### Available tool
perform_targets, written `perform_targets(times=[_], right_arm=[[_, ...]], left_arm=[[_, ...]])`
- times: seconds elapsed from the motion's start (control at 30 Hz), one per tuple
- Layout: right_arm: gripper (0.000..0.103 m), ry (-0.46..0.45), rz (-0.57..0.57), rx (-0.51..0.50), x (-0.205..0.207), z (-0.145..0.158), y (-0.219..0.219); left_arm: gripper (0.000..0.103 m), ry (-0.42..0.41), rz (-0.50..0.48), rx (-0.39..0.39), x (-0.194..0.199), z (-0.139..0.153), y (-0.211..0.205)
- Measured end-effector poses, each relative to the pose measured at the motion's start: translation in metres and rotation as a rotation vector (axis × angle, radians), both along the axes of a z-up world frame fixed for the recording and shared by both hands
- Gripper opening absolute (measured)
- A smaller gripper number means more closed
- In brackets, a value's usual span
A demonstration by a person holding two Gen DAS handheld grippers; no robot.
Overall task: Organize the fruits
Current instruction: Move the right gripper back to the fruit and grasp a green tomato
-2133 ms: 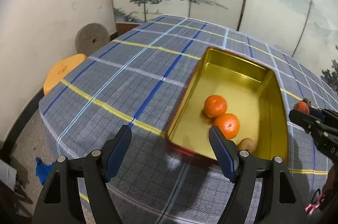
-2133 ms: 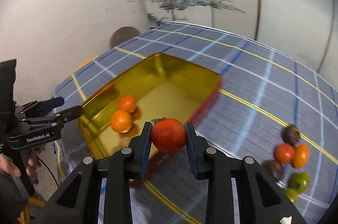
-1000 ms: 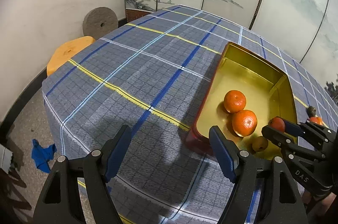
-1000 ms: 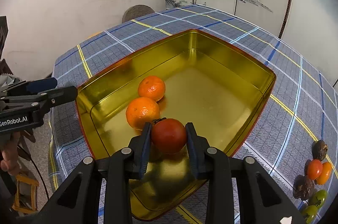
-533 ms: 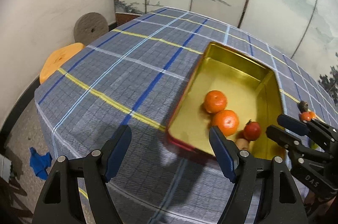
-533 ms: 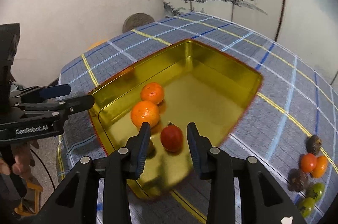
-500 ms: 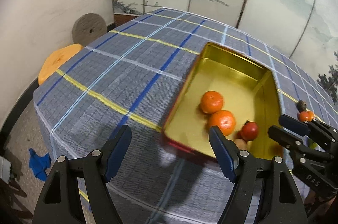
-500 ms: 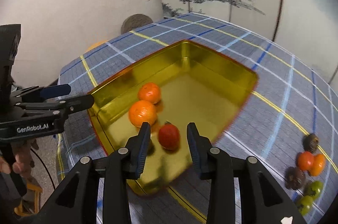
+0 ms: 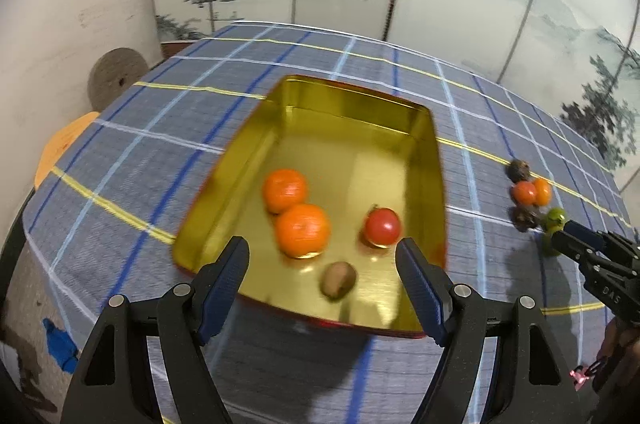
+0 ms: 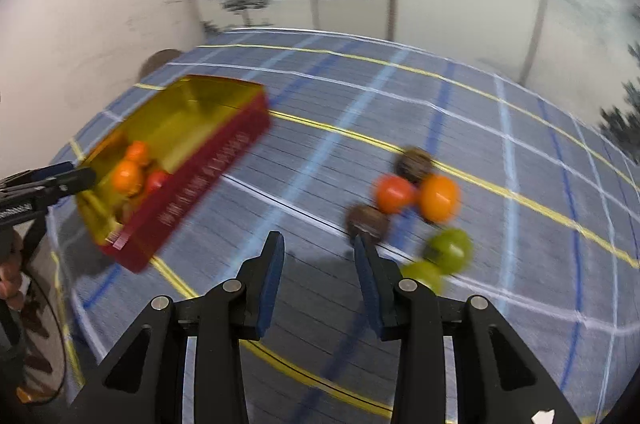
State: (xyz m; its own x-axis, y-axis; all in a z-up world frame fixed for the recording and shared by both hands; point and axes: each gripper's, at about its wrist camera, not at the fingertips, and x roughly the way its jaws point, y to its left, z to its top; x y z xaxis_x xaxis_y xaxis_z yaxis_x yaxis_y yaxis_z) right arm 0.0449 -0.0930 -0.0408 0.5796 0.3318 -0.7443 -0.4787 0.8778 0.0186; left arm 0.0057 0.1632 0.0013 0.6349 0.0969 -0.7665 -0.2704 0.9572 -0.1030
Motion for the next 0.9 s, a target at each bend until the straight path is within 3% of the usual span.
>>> perform_targets(times=[0.3, 0.5, 0.9], right_arm=[[0.035, 0.037, -0.104, -0.015, 0.007, -0.023, -0.044], [0.041, 0.040, -0.115, -0.016, 0.011, -0.032, -0.046], [0.039, 0.071, -0.131, 0.023, 0.026, -0.046, -0.045]], left_arm=[[0.076, 0.008, -0.089, 0.008, 0.014, -0.001, -0.036], [0.076, 0.016, -0.124, 0.006, 0.022, -0.003, -0.052], [0.076, 0.026, -0.181, 0.011, 0.040, -0.007, -0.079]])
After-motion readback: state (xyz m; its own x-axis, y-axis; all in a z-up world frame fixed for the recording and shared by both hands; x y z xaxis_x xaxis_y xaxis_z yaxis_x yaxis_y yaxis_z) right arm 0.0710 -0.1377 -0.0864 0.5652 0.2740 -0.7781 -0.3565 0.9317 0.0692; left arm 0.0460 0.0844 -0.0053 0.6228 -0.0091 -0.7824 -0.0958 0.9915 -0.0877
